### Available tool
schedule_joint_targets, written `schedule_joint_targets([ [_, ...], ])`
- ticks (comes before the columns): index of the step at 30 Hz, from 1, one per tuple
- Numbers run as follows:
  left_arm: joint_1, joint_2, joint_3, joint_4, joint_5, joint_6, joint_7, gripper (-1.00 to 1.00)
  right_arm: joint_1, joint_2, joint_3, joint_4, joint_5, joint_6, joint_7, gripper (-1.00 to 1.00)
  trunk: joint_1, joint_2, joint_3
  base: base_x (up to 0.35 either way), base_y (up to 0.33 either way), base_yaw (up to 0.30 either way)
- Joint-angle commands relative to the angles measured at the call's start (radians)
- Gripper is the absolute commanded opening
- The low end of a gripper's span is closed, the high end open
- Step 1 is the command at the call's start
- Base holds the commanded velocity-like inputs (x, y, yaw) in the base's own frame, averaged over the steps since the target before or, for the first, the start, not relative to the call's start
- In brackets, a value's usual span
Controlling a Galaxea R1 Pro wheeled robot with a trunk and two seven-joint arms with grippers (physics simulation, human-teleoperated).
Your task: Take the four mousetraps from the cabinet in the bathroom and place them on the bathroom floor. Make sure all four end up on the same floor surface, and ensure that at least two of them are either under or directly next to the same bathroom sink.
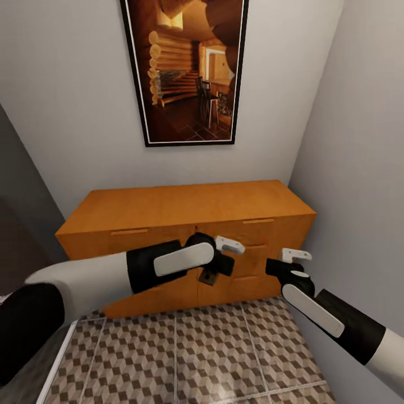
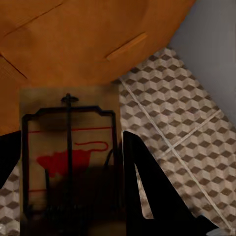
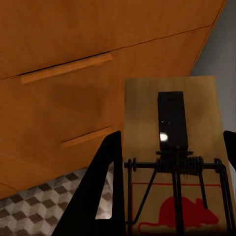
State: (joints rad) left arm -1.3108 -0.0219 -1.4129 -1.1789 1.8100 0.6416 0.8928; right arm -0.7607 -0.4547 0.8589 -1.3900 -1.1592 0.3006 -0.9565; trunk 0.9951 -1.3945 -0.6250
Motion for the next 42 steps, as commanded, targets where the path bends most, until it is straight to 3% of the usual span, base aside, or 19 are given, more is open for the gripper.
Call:
schedule_joint_targets([
  [1, 0.010, 0.001, -0.044, 0.016, 0.003, -0.023, 0.008, -1.00, -0.002, -0.001, 0.005, -0.001, 0.000, 0.006, -0.004, -1.00, 0.000, -0.001, -0.001, 0.000, 0.000, 0.000],
  [4, 0.062, 0.003, -0.141, 0.043, 0.004, -0.098, 0.008, -1.00, -0.002, -0.001, 0.009, -0.001, 0.012, 0.006, -0.004, -1.00, 0.000, -0.001, -0.001, 0.000, 0.000, 0.000],
  [8, 0.130, 0.015, -0.218, 0.112, 0.003, -0.155, 0.002, -1.00, 0.003, 0.001, 0.019, 0.001, 0.025, 0.006, -0.004, -1.00, 0.000, -0.001, -0.001, 0.000, 0.000, 0.000],
  [13, 0.250, 0.022, -0.313, 0.231, 0.001, -0.235, -0.007, -1.00, 0.013, 0.004, 0.125, 0.019, 0.080, -0.002, -0.002, -1.00, 0.000, -0.001, -0.001, 0.000, 0.000, 0.000],
  [16, 0.350, 0.018, -0.378, 0.305, -0.003, -0.318, -0.010, -1.00, 0.016, 0.007, 0.171, 0.060, 0.119, -0.007, -0.002, -1.00, 0.000, -0.001, -0.001, 0.000, 0.000, 0.000],
  [17, 0.413, 0.013, -0.416, 0.361, -0.005, -0.371, -0.019, -1.00, 0.019, 0.009, 0.196, 0.101, 0.139, -0.009, -0.002, -1.00, 0.000, -0.001, -0.001, 0.000, 0.000, 0.000],
  [21, 0.503, 0.009, -0.475, 0.441, -0.006, -0.439, -0.128, -1.00, 0.033, 0.011, 0.224, 0.140, 0.147, -0.012, -0.002, -1.00, 0.000, -0.001, -0.001, 0.000, 0.000, 0.000],
  [22, 0.577, 0.007, -0.523, 0.533, -0.005, -0.512, -0.296, -1.00, 0.119, 0.023, 0.240, 0.275, 0.151, -0.107, 0.011, -1.00, 0.000, -0.001, -0.001, 0.000, 0.000, 0.000],
  [24, 0.605, 0.007, -0.527, 0.557, -0.005, -0.559, -0.313, -1.00, 0.127, 0.073, 0.256, 0.388, 0.150, -0.127, 0.093, -1.00, 0.000, -0.001, -0.001, 0.000, 0.000, 0.000],
  [25, 0.678, 0.007, -0.529, 0.628, -0.005, -0.670, -0.389, -1.00, 0.137, 0.226, 0.277, 0.795, 0.157, -0.199, 0.357, -1.00, 0.000, -0.001, -0.001, 0.000, 0.000, 0.000],
  [28, 0.737, 0.007, -0.529, 0.727, -0.005, -0.681, -0.510, -1.00, 0.179, 0.282, 0.299, 0.990, 0.156, -0.310, 0.555, -1.00, 0.000, -0.001, -0.001, 0.000, 0.000, 0.000],
  [30, 0.785, 0.007, -0.529, 0.824, -0.004, -0.687, -0.648, -1.00, 0.250, 0.300, 0.310, 1.103, 0.157, -0.431, 0.720, -1.00, 0.000, -0.001, -0.001, 0.000, 0.000, 0.000],
  [32, 0.806, 0.008, -0.529, 0.854, -0.004, -0.696, -0.720, -1.00, 0.295, 0.302, 0.313, 1.139, 0.162, -0.517, 0.783, -1.00, 0.000, -0.001, -0.001, 0.000, 0.000, 0.000],
  [36, 0.837, 0.008, -0.529, 0.880, -0.003, -0.703, -0.783, -1.00, 0.370, 0.311, 0.316, 1.193, 0.178, -0.661, 0.824, -1.00, 0.000, -0.001, -0.001, 0.000, 0.000, 0.000],
  [42, 0.845, 0.008, -0.529, 0.884, -0.001, -0.704, -0.792, -1.00, 0.394, 0.318, 0.316, 1.227, 0.182, -0.694, 0.831, -1.00, 0.000, -0.001, -0.001, 0.000, 0.000, 0.000],
])
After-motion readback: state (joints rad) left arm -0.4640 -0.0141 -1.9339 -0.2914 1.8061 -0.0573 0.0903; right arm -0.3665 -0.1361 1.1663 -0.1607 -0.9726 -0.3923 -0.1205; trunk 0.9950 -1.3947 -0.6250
